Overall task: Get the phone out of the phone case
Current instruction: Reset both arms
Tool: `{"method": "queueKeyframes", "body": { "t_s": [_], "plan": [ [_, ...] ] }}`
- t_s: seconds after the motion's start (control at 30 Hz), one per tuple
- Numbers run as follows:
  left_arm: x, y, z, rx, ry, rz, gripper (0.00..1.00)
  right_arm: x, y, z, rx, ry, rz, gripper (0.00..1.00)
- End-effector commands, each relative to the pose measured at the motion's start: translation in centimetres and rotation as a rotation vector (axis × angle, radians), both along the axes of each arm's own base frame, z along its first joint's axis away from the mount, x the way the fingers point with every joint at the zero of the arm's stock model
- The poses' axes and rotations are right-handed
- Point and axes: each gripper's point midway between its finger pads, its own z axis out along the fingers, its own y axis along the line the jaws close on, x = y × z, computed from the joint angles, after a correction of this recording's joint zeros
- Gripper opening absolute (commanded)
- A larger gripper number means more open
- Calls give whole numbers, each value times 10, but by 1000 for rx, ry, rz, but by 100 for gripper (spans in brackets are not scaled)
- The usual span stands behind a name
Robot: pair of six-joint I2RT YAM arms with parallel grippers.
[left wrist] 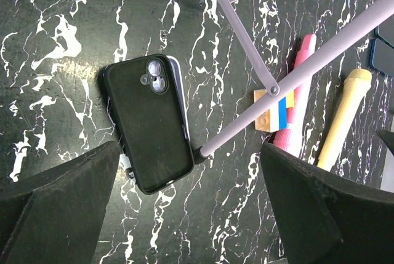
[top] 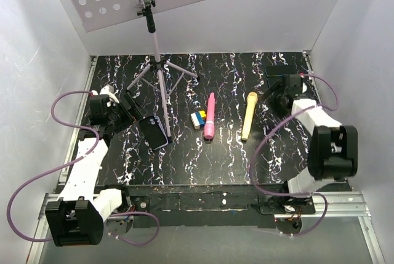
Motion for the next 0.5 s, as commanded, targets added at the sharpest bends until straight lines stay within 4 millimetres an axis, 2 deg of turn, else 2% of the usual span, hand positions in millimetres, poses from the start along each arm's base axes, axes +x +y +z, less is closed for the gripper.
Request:
{"method": "queueKeyframes", "body": {
  "t_s": [0.0,0.1,0.23,0.33,0.47],
  "plan": [
    [2,-1,4,2,-51,-25,98,-33,45,28,-121,-144,273,83],
    [4,-2,-2,5,-34,-39,98,-62,89,46,-150,-221,450,83],
    [1,-13,3,-7,-73,-85,98,-99,131,64,-68,-349,627,86],
    [-5,-33,20,-8,-178,-152,98,-116,135,83,-47,-473,651,87],
    [-18,-65,43,-18,-304,-278,98,-130,126,102,-15,-648,586,88]
  ]
}}
